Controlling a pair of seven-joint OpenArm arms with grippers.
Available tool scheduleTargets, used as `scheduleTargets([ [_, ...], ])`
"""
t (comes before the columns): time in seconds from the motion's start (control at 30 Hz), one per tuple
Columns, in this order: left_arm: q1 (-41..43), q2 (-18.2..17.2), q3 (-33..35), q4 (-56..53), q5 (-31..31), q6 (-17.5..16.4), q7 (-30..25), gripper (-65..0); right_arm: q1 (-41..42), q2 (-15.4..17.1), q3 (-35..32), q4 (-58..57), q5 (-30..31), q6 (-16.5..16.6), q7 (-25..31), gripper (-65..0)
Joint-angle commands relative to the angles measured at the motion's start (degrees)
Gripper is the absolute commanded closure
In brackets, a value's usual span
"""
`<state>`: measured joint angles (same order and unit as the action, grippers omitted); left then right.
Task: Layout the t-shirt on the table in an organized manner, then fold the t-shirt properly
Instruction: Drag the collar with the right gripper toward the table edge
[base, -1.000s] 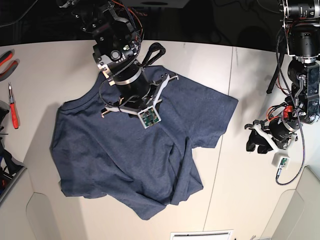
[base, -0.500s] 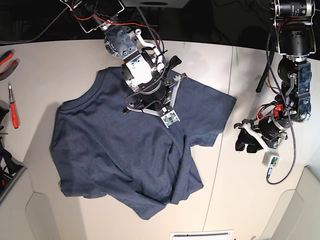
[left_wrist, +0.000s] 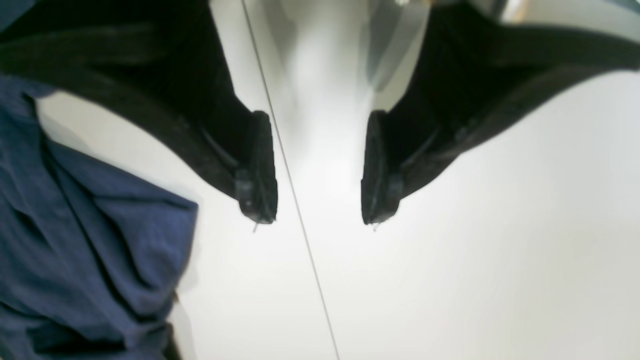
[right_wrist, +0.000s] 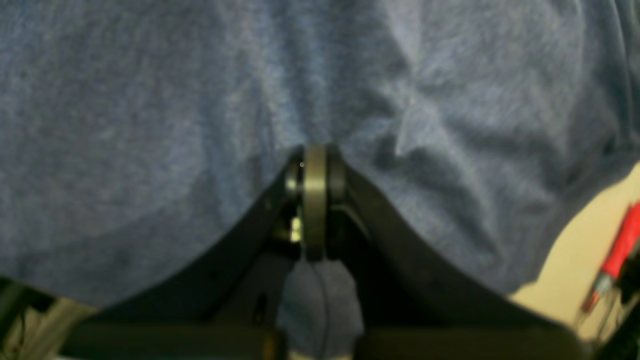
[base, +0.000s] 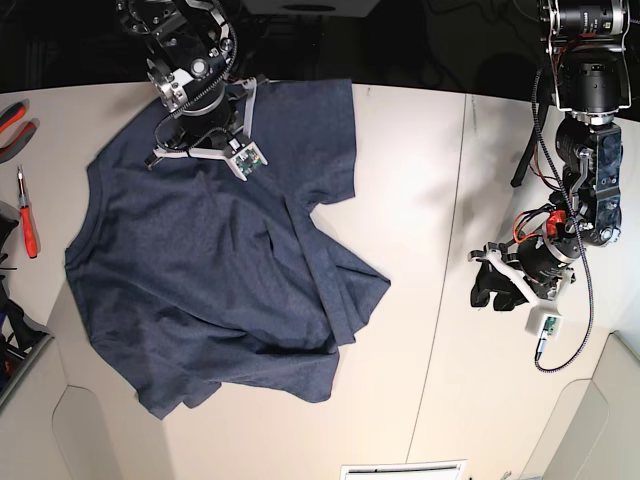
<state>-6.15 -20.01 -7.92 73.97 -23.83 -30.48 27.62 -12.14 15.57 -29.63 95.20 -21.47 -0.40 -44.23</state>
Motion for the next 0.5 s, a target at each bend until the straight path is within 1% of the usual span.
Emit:
scheduleTargets([
  [0.0, -1.14, -0.92, -0.33, 1.01, -0.81, -0.17, -1.27, -30.9, -0.15, 0.7, 0.57, 2.1, -1.44, 0.15, -0.28, 0.0],
  [0.07, -1.11, -0.92, -0.33, 1.01, -0.81, -0.17, -2.1, -30.9, -0.46, 0.96, 1.68, 4.72, -3.65, -0.52, -0.85, 0.0],
  [0.13, -0.98, -0.9, -0.33, 1.01, -0.81, -0.17, -3.08, -30.9, -0.61, 0.9, 3.52, 7.56, -5.16, -3.1, -0.59, 0.0],
  [0.23, -0.44, -0.24, -0.33, 1.01, -1.29, -0.2, -3.87, -30.9, -0.59, 0.59, 6.6, 12.24, -4.83, -5.9, 1.68, 0.0],
  [0.3, 0.28, 0.79, -0.33, 1.01, -1.46, -0.24, -3.82, -31.0, 0.04, 0.26, 8.33, 13.99, -2.05, -6.56, 2.86, 0.0],
  [0.37, 1.05, 2.14, -0.33, 0.98, -1.42, -0.42, -3.82, -30.9, 1.2, -0.37, 9.73, 13.7, 2.43, -6.6, 2.86, 0.0],
  [0.4, 1.51, 2.91, -0.33, 0.98, -1.42, -0.46, -3.82, -31.0, 1.53, -0.72, 10.43, 13.11, 4.52, -6.29, 2.93, 0.0],
  [0.47, 1.75, 4.33, 0.33, 0.85, -1.18, -0.63, -3.8, -31.0, 2.19, -1.84, 11.91, 10.58, 6.49, -4.55, 2.89, 0.0],
])
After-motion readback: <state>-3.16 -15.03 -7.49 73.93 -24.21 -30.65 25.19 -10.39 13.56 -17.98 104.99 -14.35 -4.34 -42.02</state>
